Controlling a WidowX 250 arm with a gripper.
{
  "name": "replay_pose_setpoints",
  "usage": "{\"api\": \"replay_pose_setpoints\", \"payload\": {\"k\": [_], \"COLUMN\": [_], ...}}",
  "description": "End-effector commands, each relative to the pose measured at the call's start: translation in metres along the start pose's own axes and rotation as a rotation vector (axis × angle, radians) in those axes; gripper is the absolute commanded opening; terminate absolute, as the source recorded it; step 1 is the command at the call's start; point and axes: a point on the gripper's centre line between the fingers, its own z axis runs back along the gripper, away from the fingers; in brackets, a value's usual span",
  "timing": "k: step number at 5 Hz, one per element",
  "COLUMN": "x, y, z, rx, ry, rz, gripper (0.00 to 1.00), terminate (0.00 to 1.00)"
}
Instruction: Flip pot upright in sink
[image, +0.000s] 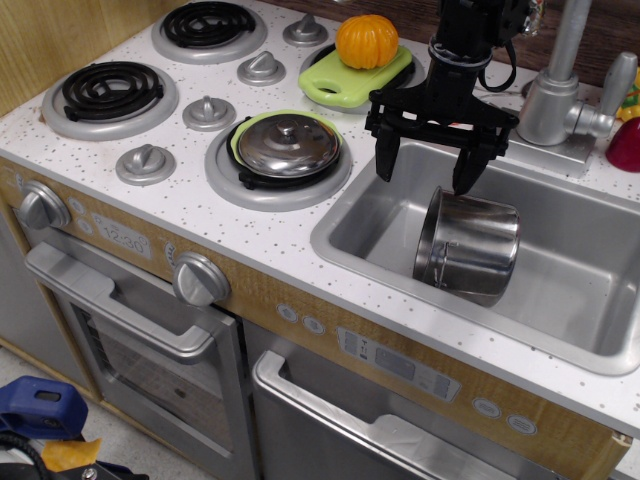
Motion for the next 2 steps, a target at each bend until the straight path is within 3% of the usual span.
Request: {"api": "replay_pose_setpoints", "payload": {"k": [1, 2], "x": [0.0, 0.007], "y": [0.0, 0.0], "z": [0.0, 0.011], "rx": [0.0, -0.109], "ry": [0.0, -0.03], "rz": [0.0, 0.077], "gripper": [1.0, 1.0], "terminate": [0.0, 0.0]}}
